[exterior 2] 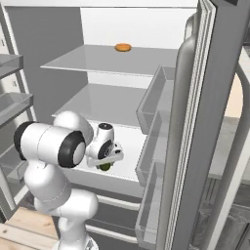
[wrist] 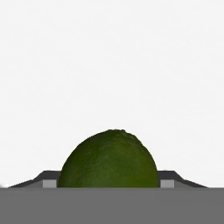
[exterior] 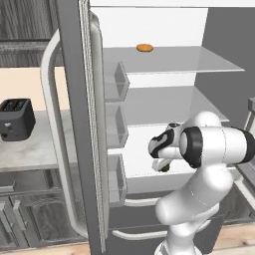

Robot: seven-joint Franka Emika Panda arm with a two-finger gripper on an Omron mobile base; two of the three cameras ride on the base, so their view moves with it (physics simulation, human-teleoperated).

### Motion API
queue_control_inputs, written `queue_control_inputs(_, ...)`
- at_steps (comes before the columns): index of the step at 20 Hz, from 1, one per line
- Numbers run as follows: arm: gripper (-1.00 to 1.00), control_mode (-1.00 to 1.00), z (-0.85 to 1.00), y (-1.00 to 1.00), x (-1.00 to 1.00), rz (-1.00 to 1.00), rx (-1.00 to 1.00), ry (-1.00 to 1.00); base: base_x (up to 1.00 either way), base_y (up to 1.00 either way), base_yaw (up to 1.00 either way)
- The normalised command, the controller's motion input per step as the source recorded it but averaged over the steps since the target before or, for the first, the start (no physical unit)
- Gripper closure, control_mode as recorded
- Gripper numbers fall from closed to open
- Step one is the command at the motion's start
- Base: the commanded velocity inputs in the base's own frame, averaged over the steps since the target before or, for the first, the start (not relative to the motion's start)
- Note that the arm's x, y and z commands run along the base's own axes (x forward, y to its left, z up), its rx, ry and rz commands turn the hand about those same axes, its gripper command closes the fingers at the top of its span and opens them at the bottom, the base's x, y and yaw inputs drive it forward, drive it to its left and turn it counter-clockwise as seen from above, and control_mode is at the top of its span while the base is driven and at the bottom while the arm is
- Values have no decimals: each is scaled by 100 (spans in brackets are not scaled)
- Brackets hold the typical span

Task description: Place the lime and broccoli inside the fridge drawer. Close the drawer after placing the vegetables.

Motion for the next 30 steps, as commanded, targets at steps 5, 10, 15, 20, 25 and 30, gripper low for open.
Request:
queue_control_inputs(5, 100, -100, -26, 0, 0, 2, 0, 9, 0, 0, 0)
queue_control_inputs(10, 100, -100, -5, 0, -9, 1, 0, 16, 0, 0, 0)
queue_control_inputs(15, -100, -100, -30, 0, 0, 0, 0, 14, 0, 0, 0)
queue_control_inputs(20, -100, -100, -3, 0, -21, 0, 0, 1, 0, 0, 0)
queue_control_inputs(25, -100, -100, 54, 0, -29, 0, 0, -6, 0, 0, 0)
queue_control_inputs(30, -100, -100, 71, 0, -18, -5, 0, -13, 0, 0, 0)
